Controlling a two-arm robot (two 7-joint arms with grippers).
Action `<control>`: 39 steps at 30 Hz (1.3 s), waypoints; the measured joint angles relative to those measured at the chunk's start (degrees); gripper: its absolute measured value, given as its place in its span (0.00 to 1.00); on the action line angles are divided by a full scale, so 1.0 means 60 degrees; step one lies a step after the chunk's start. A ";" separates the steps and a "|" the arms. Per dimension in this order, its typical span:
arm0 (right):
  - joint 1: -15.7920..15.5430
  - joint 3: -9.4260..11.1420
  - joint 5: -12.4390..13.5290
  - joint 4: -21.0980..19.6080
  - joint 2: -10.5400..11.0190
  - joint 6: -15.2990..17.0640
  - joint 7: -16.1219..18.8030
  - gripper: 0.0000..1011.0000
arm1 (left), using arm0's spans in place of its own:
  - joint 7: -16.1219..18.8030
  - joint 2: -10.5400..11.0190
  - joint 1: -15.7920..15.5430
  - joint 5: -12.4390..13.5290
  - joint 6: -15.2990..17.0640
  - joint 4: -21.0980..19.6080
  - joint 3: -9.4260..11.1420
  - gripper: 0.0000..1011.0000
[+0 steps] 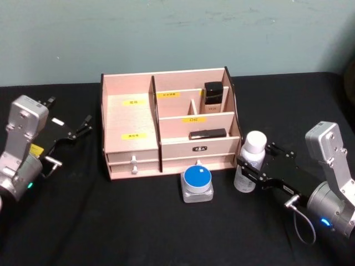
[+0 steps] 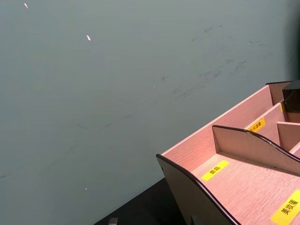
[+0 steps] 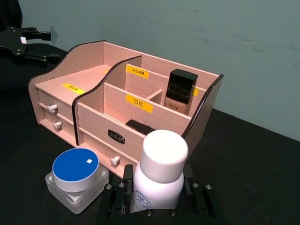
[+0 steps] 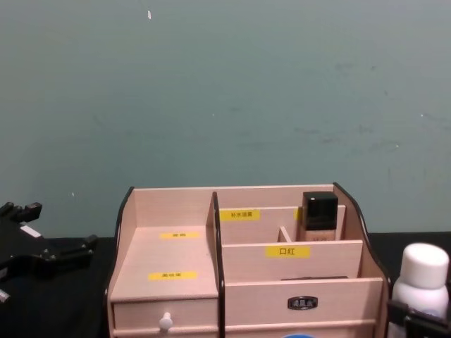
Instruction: Pick up the facial cleanser and watermelon frost from the table and place them into the tiered storage box.
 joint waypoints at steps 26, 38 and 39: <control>-0.0182 0.0493 0.0129 -0.0544 -0.0084 0.0073 0.0410 0.61 | 0.0000 0.0000 0.0000 0.0000 0.0000 0.0000 0.0000 1.00; 0.0406 0.0473 0.0181 -0.1542 -0.0039 0.0315 0.1035 0.61 | 0.0000 0.0000 0.0000 0.0000 0.0000 0.0000 0.0000 1.00; 0.0611 0.0383 0.0131 -0.1551 -0.0073 0.0351 0.1079 0.61 | 0.0000 0.0000 -0.0001 0.0000 0.0000 0.0000 0.0000 1.00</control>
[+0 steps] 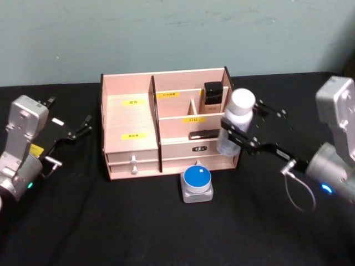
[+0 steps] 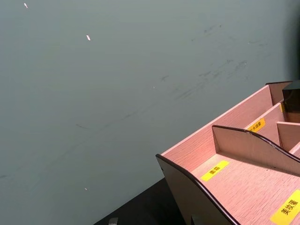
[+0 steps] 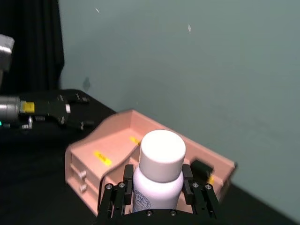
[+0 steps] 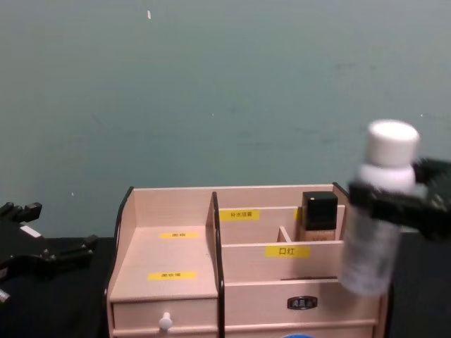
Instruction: Pick up the facial cleanser and watermelon frost from the table and place them into the tiered storage box.
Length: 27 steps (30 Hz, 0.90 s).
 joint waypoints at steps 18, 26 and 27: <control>0.2852 -0.1423 -0.0638 0.2034 -0.1268 0.0186 0.0319 0.61 | 0.0000 0.0000 0.0000 0.0000 0.0000 -0.0001 -0.0001 1.00; 0.3297 -0.1572 -0.0678 0.2784 -0.1599 0.0041 0.0316 0.61 | 0.0000 0.0000 0.0000 0.0000 0.0000 0.0000 0.0000 1.00; 0.3369 -0.1598 -0.0683 0.2939 -0.1657 0.0004 0.0311 0.61 | 0.0000 0.0000 0.0000 0.0000 0.0000 0.0000 0.0000 1.00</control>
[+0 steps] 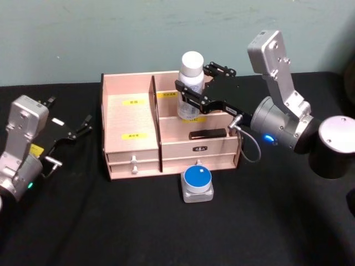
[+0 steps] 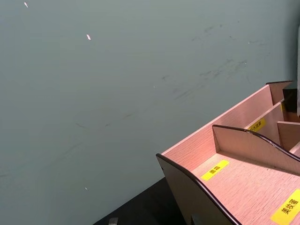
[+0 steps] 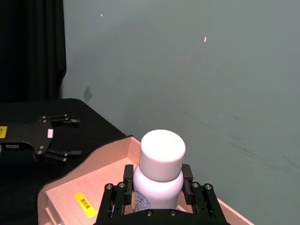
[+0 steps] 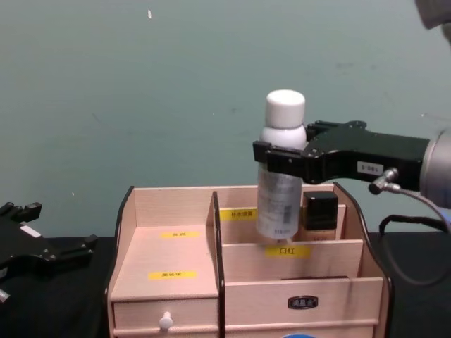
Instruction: Pick up the facial cleanser and watermelon frost from the table and place them into the tiered storage box.
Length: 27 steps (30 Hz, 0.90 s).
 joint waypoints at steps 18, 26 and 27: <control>0.0757 -0.0187 -0.0145 0.1333 -0.0556 -0.0380 -0.0003 0.61 | 0.0000 0.0000 0.0000 0.0000 0.0000 0.0000 0.0000 1.00; 0.0994 -0.0253 -0.0219 0.1818 -0.0752 -0.0525 0.0020 0.61 | 0.0000 0.0000 0.0000 0.0000 0.0000 0.0000 0.0000 1.00; 0.1015 -0.0262 -0.0228 0.1857 -0.0768 -0.0538 0.0024 0.61 | 0.0000 0.0000 0.0000 0.0000 0.0000 0.0000 0.0000 1.00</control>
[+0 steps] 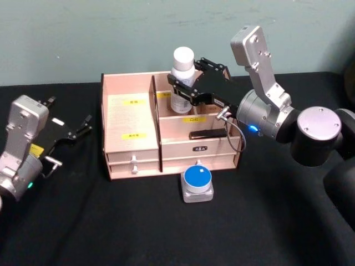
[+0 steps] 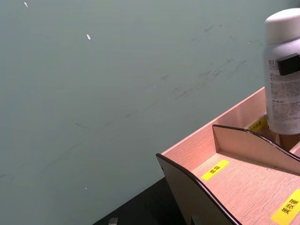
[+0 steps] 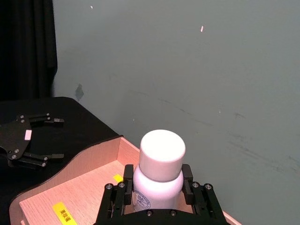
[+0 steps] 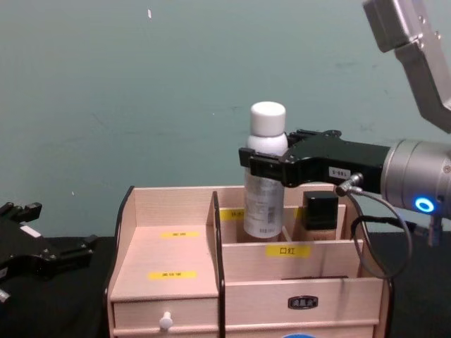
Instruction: Pick up the facial cleanser and watermelon frost from the table and place them into the tiered storage box.
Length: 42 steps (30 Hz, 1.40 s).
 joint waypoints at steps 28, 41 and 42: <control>0.0202 -0.0054 -0.0096 0.0699 -0.0265 -0.0202 0.0121 0.61 | 0.0000 0.0000 0.0000 0.0000 0.0000 0.0000 0.0000 1.00; 0.0294 -0.0053 0.0056 0.1105 -0.0341 -0.0056 0.0270 0.61 | 0.0000 0.0000 0.0000 0.0000 0.0000 0.0000 0.0000 1.00; 0.0305 -0.0056 0.0065 0.1137 -0.0348 -0.0056 0.0279 0.61 | 0.0000 0.0000 0.0000 0.0000 0.0000 0.0000 0.0000 1.00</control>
